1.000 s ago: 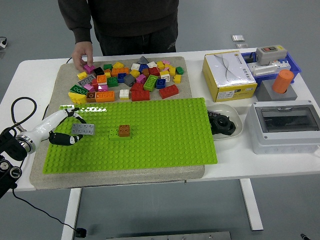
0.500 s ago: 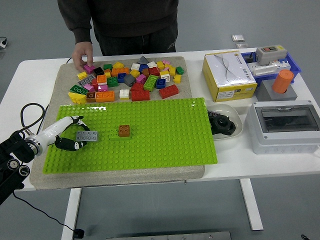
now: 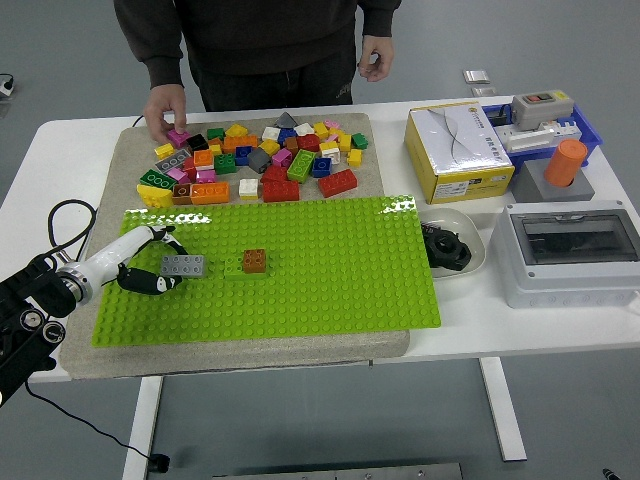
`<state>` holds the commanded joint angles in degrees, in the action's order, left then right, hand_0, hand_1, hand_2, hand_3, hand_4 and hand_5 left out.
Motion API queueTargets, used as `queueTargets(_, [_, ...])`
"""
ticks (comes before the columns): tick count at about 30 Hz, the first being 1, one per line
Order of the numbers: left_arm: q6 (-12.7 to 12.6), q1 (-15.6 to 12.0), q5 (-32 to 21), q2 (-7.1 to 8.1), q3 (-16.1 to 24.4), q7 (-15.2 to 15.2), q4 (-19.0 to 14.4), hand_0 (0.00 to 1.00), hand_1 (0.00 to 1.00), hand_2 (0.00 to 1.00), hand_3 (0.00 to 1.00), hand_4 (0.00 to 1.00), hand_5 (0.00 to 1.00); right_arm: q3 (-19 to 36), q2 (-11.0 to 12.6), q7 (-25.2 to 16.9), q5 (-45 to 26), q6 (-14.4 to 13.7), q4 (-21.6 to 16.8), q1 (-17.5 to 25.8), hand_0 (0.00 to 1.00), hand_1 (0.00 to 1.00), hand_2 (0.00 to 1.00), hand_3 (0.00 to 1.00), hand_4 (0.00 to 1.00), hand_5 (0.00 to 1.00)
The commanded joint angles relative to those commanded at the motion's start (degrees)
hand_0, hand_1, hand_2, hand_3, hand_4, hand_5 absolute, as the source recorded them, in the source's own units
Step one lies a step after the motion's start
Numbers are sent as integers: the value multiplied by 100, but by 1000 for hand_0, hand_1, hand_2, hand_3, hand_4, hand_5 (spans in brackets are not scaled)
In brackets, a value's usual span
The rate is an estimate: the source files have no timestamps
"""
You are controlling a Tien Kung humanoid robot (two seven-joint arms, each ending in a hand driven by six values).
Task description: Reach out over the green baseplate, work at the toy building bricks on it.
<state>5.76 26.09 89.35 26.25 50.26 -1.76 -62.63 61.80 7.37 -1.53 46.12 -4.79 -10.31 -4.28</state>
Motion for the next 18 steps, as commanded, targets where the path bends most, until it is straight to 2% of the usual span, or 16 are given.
queueTargets(10, [30, -35, 147, 33, 126, -67, -253, 998, 998, 998, 469, 713, 2, 14, 4, -3, 10, 0, 0, 3, 711, 584, 700, 682, 755, 765])
queueTargets(18, [146, -27, 202, 71, 20, -145, -403, 998, 998, 998, 466, 710, 2, -3, 30, 3, 22, 0, 0, -23, 709, 584, 701, 682, 756, 762])
